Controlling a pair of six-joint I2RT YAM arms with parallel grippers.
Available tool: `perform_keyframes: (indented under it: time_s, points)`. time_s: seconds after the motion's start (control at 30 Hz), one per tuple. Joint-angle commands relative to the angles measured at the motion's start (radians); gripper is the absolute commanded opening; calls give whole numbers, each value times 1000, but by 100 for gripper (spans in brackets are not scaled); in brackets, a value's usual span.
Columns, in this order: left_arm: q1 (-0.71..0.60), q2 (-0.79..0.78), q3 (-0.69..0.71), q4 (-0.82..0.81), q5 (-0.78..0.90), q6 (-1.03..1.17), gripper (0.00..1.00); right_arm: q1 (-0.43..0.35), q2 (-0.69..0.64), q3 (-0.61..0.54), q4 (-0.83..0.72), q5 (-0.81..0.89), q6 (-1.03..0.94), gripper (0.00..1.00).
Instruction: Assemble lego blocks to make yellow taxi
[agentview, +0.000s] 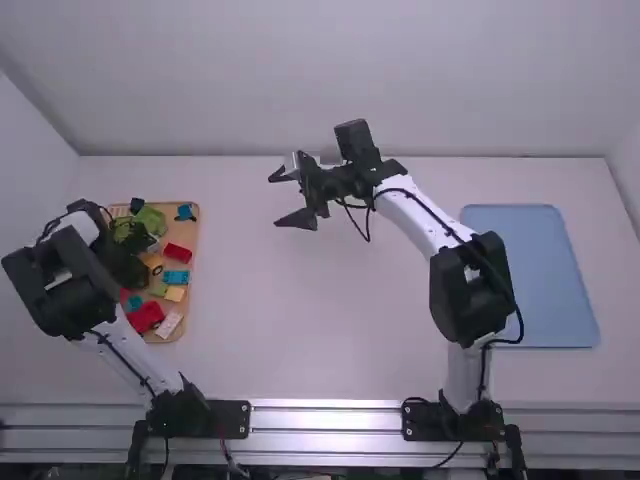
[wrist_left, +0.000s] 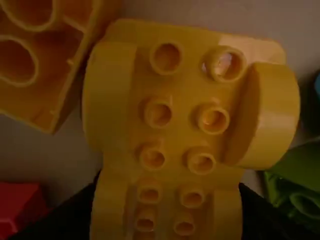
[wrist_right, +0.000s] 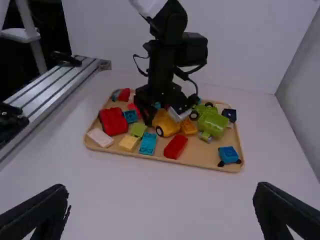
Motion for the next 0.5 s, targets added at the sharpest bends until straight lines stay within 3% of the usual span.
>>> perform_keyframes:
  time_s: [0.0, 0.23, 0.47]
  points:
    - [-1, 6, -2, 4, 2, 8, 54, 2, 14, 33, 1, -10, 1, 99]
    - [-2, 3, 117, -69, -2, -145, 56, 2, 14, 33, 0, -10, 1, 99]
    - [-31, 0, 438, -420, 130, -351, 45, -6, 13, 34, 3, -13, 1, 99]
